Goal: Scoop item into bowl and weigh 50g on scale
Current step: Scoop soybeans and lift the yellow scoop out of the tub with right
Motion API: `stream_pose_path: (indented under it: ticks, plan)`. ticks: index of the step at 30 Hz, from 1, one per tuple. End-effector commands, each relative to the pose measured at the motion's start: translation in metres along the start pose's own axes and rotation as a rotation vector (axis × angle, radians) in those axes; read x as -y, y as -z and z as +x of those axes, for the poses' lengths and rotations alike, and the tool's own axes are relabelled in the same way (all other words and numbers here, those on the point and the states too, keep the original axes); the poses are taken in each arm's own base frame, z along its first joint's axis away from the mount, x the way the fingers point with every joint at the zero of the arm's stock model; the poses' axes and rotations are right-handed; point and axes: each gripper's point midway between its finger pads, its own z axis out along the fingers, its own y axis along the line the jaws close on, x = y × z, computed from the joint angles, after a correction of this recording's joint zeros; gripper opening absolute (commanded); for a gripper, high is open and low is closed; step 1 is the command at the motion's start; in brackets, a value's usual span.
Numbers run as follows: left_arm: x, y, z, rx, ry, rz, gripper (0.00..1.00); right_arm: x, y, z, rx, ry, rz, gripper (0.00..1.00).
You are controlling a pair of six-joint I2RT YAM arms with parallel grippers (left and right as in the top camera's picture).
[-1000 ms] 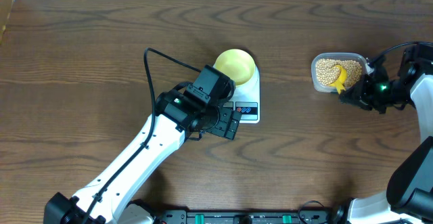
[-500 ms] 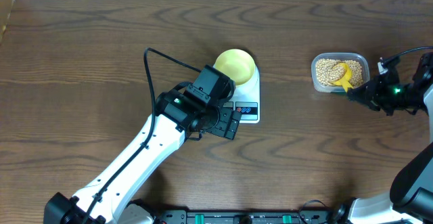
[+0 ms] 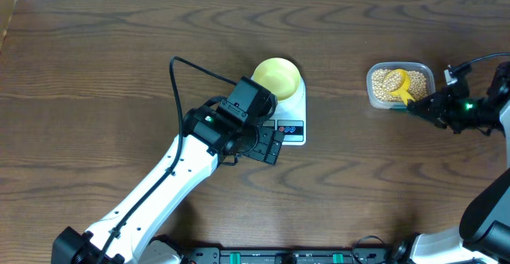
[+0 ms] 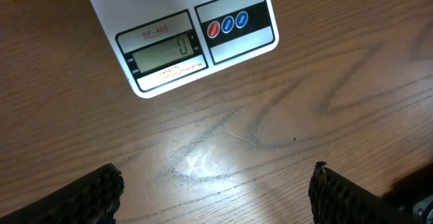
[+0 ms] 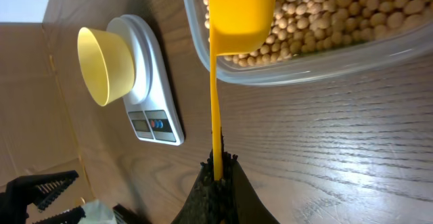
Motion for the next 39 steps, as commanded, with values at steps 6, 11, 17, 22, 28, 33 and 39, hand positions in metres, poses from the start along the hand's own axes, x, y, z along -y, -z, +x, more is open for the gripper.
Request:
stream_pose_path:
  ticks: [6,11,17,22,28,33,39]
  plan:
    - [-0.001,0.005,-0.002,0.019,-0.025,-0.009,0.90,-0.004,0.011,-0.006,0.049,0.010,-0.108,0.01]
    - [-0.001,0.005,-0.002,0.019,-0.025,-0.009,0.90,-0.016,0.011,-0.006,0.050,0.024,-0.168,0.01]
    - [-0.001,0.005,-0.002,0.019,-0.025,-0.009,0.90,-0.025,0.009,-0.005,0.047,0.039,-0.203,0.01]
    - [-0.001,0.005,-0.002,0.019,-0.025,-0.009,0.90,-0.029,0.010,-0.006,0.052,0.045,-0.228,0.01]
    - [-0.001,0.005,-0.002,0.019,-0.025,-0.009,0.90,-0.044,0.014,-0.007,0.067,0.070,-0.311,0.01]
    - [-0.001,0.005,-0.002,0.019,-0.025,-0.009,0.90,-0.055,0.010,-0.005,0.054,0.084,-0.348,0.01]
    - [-0.001,0.005,-0.002,0.019,-0.025,-0.009,0.90,-0.079,0.001,0.001,0.018,0.128,-0.413,0.01]
